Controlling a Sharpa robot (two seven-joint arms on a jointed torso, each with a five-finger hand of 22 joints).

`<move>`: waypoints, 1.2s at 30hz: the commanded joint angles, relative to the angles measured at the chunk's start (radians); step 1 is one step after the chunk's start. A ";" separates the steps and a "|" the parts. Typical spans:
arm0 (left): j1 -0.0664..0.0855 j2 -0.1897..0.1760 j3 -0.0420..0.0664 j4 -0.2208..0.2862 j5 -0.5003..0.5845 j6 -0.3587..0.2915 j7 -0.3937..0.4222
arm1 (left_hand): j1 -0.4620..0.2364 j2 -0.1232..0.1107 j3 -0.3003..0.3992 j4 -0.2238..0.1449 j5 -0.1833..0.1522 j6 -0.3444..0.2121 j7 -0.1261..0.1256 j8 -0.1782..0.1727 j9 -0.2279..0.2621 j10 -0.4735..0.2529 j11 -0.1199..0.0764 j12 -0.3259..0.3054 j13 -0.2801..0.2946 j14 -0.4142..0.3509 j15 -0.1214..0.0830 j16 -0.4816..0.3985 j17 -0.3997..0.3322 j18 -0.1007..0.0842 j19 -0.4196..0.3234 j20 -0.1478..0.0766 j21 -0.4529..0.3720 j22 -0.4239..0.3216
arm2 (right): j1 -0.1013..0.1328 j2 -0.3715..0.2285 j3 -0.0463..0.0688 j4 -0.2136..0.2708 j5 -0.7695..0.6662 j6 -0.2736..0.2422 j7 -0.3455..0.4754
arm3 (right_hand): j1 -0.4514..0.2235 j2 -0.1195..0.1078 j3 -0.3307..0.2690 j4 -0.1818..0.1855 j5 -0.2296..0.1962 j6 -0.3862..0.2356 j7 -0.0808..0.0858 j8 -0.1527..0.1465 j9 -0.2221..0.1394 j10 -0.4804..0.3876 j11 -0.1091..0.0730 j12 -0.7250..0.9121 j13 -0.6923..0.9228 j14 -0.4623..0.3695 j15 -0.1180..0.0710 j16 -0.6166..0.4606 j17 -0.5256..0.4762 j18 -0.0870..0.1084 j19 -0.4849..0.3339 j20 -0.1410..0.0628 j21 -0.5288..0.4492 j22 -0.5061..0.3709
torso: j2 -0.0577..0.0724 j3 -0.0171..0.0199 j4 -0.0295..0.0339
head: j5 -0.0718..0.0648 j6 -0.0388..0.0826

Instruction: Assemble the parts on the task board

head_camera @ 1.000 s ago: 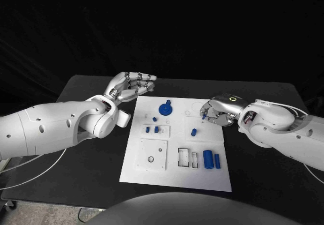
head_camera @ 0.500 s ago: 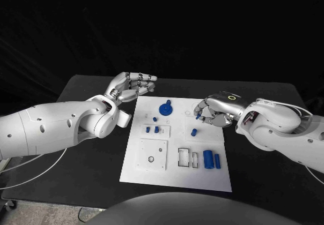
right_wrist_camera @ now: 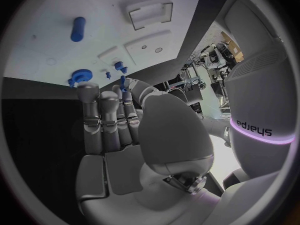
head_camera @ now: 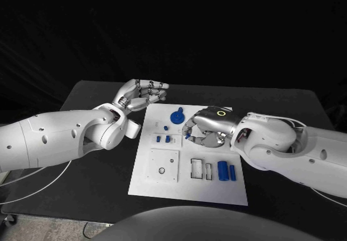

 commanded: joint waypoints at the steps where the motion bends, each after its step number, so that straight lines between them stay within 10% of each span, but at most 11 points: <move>1: 0.000 0.007 0.000 0.006 -0.005 0.019 -0.004 | 0.009 0.002 -0.006 0.002 0.006 -0.003 0.007 0.003 -0.002 -0.009 -0.002 0.002 -0.001 -0.009 0.003 -0.003 -0.002 0.010 -0.006 0.000 -0.007 -0.001 | -0.015 0.035 0.000 -0.022 -0.065 0.050 -0.022 | 0.002 -0.007 0.002 -0.005 0.011 0.002 0.001 -0.004 -0.002 0.011 -0.001 -0.005 -0.001 -0.002 0.000 0.000 -0.002 -0.008 0.000 0.003 -0.005 0.066 | -0.005 -0.0040 0.0042 | 0.001 0.000; 15: 0.000 0.020 0.000 0.000 -0.004 0.021 -0.008 | 0.011 0.008 -0.005 0.002 0.011 -0.005 0.008 0.003 -0.003 -0.011 0.000 0.003 -0.002 -0.011 0.004 -0.003 -0.004 0.009 -0.007 0.000 -0.010 -0.002 | -0.093 0.183 0.000 -0.137 -0.079 0.095 0.002 | 0.014 -0.010 0.016 -0.019 0.054 0.015 0.006 -0.010 -0.007 0.036 -0.006 -0.001 -0.005 -0.004 -0.005 0.000 -0.007 -0.007 0.002 -0.002 -0.006 0.068 | -0.008 -0.0080 0.0124 | 0.019 0.000; 36: -0.002 0.024 0.000 -0.003 -0.003 0.027 -0.012 | 0.017 0.017 -0.002 0.001 0.020 -0.007 0.010 0.004 -0.004 -0.013 0.005 0.005 -0.002 -0.015 0.006 -0.003 -0.006 0.009 -0.008 0.000 -0.012 -0.003 | -0.114 0.174 0.000 -0.118 -0.100 0.129 -0.019 | 0.020 -0.013 0.021 -0.028 0.048 0.023 0.010 -0.015 -0.012 0.053 -0.007 0.002 -0.007 -0.015 -0.006 -0.014 -0.023 -0.005 -0.006 -0.003 -0.023 0.065 | -0.007 -0.0075 0.0082 | 0.030 0.000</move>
